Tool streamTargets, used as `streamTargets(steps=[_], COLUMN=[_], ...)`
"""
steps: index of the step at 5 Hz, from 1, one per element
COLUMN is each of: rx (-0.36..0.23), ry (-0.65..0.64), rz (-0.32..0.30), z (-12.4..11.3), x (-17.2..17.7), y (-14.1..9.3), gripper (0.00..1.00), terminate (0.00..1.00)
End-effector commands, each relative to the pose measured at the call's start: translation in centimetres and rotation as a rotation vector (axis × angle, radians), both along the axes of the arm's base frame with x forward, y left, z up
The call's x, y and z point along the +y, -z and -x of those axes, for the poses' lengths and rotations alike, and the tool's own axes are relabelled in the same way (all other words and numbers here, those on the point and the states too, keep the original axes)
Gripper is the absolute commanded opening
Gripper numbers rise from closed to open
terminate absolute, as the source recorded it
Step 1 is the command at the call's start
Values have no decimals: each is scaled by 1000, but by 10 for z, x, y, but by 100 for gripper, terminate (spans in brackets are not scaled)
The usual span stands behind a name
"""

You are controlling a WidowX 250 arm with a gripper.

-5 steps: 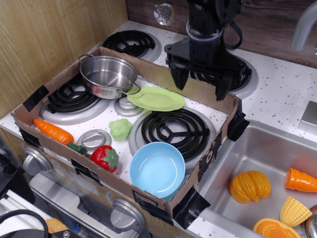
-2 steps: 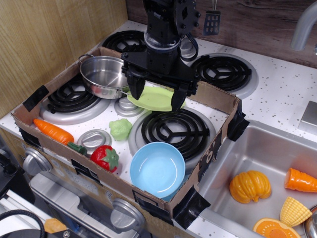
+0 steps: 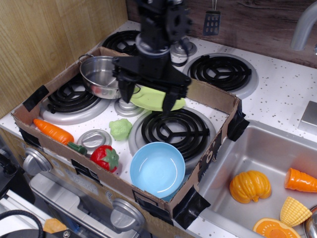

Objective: Put broccoli in pot

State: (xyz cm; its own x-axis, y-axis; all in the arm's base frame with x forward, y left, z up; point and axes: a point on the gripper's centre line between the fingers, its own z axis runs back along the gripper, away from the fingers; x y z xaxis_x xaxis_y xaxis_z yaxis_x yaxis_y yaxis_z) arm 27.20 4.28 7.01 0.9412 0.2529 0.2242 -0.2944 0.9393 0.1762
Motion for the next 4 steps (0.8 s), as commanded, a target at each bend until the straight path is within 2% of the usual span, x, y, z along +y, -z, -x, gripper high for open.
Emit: streamTargets(steps=[1, 2, 4], rx=[-35, -37, -40], ry=[98, 128, 211], rz=[26, 32, -1], z=[6, 17, 29], x=[16, 24, 43], y=[9, 13, 25], gripper=[100, 100, 100], terminate=[0, 0, 0])
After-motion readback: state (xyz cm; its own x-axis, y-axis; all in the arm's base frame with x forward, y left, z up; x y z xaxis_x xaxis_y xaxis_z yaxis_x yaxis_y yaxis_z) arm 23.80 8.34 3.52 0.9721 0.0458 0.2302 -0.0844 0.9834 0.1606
